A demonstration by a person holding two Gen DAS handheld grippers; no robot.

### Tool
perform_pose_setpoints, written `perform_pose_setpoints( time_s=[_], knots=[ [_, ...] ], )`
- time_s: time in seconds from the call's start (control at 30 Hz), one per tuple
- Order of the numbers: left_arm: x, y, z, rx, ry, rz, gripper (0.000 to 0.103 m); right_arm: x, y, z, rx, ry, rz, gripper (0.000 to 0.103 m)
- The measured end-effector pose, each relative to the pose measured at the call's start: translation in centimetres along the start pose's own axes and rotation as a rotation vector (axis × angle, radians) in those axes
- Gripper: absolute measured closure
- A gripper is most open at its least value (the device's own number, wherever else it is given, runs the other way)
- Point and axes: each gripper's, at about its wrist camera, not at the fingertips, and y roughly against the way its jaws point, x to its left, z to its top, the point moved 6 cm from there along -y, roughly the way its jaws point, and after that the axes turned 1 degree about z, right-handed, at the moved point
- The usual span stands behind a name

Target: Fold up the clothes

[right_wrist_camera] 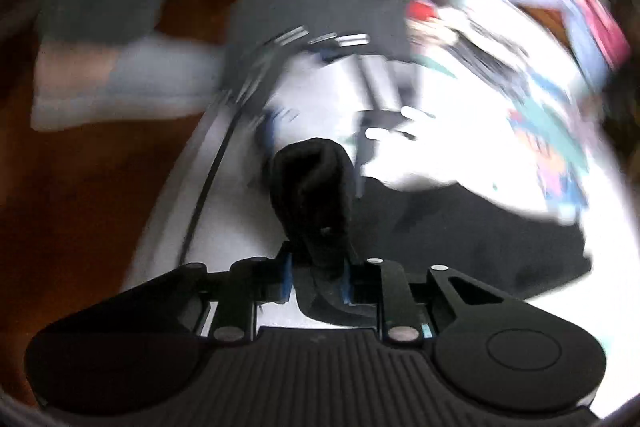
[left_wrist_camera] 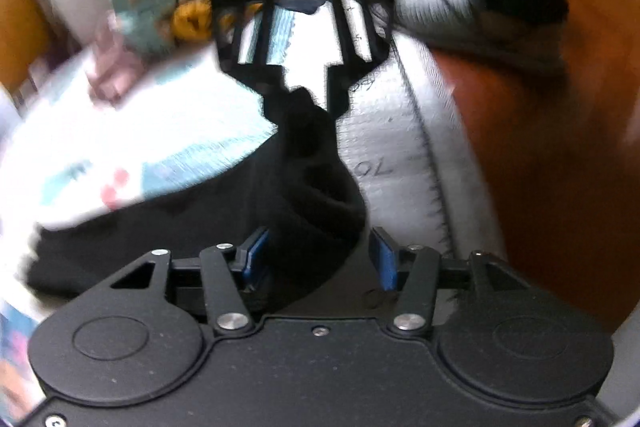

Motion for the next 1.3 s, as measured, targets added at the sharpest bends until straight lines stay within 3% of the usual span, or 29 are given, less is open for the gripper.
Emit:
perform_pose_setpoints(
  time_s=[0.1,0.17,0.27,0.33,0.4,0.47,0.53,0.57,0.63,0.73,0.83,0.97,1.03,1.17,1.3],
  knots=[
    [-1.0,-0.4,-0.2,-0.019,-0.091,0.152,0.053,-1.1,0.5,0.3,-0.033,-0.125,0.022,0.078],
    [-1.0,-0.3,0.1,-0.03,-0.093,0.184,0.069,-1.5,0.7,0.3,-0.041,-0.191,0.045,0.078],
    [-1.2,-0.1,0.8,-0.024,-0.078,0.117,0.077,-0.9,1.0,0.2,-0.029,-0.189,0.087,0.078],
    [-1.7,0.4,1.1,-0.036,-0.075,0.038,0.08,0.5,1.3,0.2,-0.009,-0.11,0.097,0.073],
    [-1.9,1.2,1.4,-0.057,-0.072,-0.009,0.08,2.4,1.6,-0.1,0.026,0.061,0.079,0.042],
    [-2.1,1.8,1.5,-0.062,-0.114,-0.015,0.081,3.4,2.0,-1.3,0.081,0.174,0.102,0.036],
    [-2.4,2.1,1.4,-0.061,-0.129,-0.016,0.081,2.6,2.3,-2.5,0.146,0.137,0.167,0.047],
    [-2.5,2.3,1.2,-0.059,-0.131,-0.019,0.081,1.5,2.4,-3.0,0.171,0.069,0.191,0.06],
    [-2.9,2.4,0.8,-0.056,-0.132,-0.023,0.081,-2.0,2.3,-3.2,0.152,-0.128,0.182,0.062],
    [-3.9,2.3,0.6,-0.053,-0.169,-0.033,0.081,-7.3,1.7,-2.3,0.04,-0.41,0.141,0.06],
    [-4.7,2.6,0.8,-0.053,-0.184,-0.044,0.081,-10.5,-0.1,-0.4,-0.033,-0.524,0.109,0.06],
    [-4.7,2.6,0.9,-0.054,-0.16,-0.043,0.081,-12.7,-3.4,0.6,-0.02,-0.501,0.01,0.061],
    [-4.7,2.6,0.8,-0.049,-0.153,-0.048,0.081,-12.8,-5.4,-2.1,0.081,-0.483,-0.035,0.062],
    [-5.1,2.6,0.4,-0.042,-0.148,-0.054,0.081,-12.6,-6.2,-3.3,0.12,-0.392,-0.039,0.063],
    [-5.3,2.5,0.4,-0.04,-0.145,-0.059,0.081,-13.4,-5.3,-2.0,0.066,-0.394,-0.034,0.063]
  ],
)
